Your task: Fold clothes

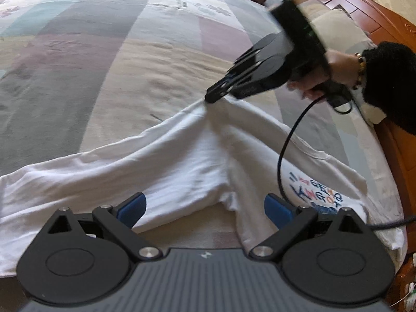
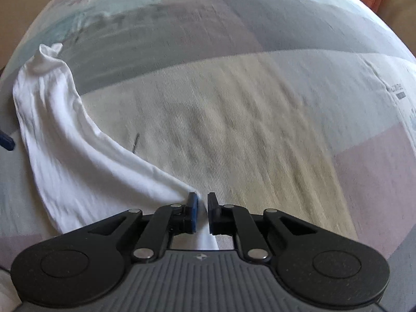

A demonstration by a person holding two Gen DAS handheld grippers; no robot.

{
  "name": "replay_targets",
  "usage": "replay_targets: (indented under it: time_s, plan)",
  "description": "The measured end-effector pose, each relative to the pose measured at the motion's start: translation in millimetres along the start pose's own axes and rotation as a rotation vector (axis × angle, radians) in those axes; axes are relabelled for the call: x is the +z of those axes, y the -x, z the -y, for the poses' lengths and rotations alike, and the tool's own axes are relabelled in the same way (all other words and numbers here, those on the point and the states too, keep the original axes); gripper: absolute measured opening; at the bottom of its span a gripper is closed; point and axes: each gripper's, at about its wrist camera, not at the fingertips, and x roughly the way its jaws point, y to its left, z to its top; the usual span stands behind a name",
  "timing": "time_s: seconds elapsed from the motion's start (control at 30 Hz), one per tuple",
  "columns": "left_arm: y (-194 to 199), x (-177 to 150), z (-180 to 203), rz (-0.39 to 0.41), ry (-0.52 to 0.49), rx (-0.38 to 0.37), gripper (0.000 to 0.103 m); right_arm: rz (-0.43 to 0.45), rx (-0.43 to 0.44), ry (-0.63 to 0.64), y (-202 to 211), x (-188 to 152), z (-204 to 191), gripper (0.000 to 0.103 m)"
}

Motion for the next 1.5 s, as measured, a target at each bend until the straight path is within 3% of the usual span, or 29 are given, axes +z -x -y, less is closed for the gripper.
replay_targets:
  time_s: [0.1,0.23,0.4,0.43,0.5,0.53,0.67,0.8,0.9,1.13,1.5]
  plan:
    - [-0.3,-6.9,-7.8,-0.016,-0.003,0.033,0.097,0.059,0.084,-0.008,11.5,12.1,-6.7,0.018]
    - [-1.7,-18.0,-19.8,-0.051,-0.017,0.081,0.097,0.051,0.173,0.107,-4.1,31.2,-38.3,0.032]
    - [-0.8,-26.8,-28.4,-0.059,0.001,0.105,0.097,0.022,0.226,0.233,-40.5,43.8,-76.2,0.033]
    - [-0.6,-28.3,-30.0,-0.060,0.006,0.108,0.097,0.011,0.216,0.264,-44.7,44.8,-82.9,0.032]
    - [-0.1,-31.4,-33.1,-0.060,0.016,0.115,0.097,0.002,0.197,0.318,-49.8,46.6,-92.4,0.005]
    - [0.1,-32.9,-34.6,-0.061,0.021,0.118,0.097,0.013,0.189,0.321,-48.6,48.1,-92.8,0.005]
    - [0.9,-38.6,-40.7,-0.062,0.040,0.131,0.097,0.064,0.092,0.247,-42.9,57.3,-77.3,0.005]
    - [-1.0,-37.5,-39.8,-0.062,0.041,0.140,0.097,0.093,0.117,0.137,-33.4,61.8,-57.4,0.010]
    - [-2.2,-36.6,-36.8,-0.063,0.029,0.148,0.097,0.141,0.124,0.049,-16.8,52.3,-45.9,0.027]
    - [-5.4,-29.0,-13.9,-0.055,-0.047,0.176,0.097,0.136,0.022,-0.160,17.4,-18.4,-9.4,0.030]
    - [-33.8,-8.7,66.0,-0.060,-0.257,0.102,0.097,0.120,-0.118,-0.526,107.2,-197.6,25.6,0.041]
